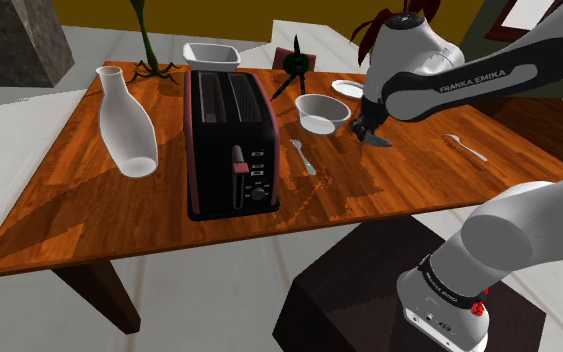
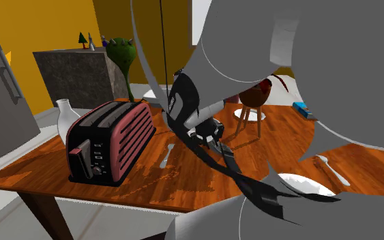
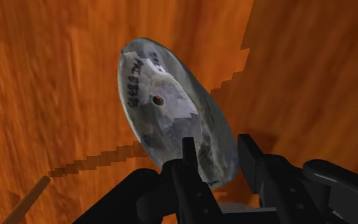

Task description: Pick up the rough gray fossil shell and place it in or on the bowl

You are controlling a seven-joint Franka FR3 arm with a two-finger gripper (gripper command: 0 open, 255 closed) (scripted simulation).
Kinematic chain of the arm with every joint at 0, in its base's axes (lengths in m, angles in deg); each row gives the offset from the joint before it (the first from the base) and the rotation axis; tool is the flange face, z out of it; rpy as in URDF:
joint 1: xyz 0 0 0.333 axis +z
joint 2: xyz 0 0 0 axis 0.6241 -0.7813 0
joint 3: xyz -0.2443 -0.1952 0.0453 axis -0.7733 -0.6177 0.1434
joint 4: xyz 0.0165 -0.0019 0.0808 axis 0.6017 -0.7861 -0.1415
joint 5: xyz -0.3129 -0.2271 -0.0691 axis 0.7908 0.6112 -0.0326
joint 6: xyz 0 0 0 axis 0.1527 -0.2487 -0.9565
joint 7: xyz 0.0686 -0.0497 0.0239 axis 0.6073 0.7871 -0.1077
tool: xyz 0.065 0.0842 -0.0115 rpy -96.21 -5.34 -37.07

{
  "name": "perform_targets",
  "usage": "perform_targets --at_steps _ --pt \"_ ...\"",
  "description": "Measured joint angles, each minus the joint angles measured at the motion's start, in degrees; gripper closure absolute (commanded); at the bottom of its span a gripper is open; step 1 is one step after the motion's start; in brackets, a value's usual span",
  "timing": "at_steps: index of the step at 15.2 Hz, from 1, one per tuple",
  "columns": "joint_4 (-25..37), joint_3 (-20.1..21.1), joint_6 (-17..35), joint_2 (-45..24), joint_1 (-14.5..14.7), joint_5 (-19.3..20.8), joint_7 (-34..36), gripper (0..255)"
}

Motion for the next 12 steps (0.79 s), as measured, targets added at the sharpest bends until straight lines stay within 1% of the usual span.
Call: perform_targets --at_steps 12 --pt "6.2 -0.3 -10.1 4.4 1.4 -3.3 -4.6 255"
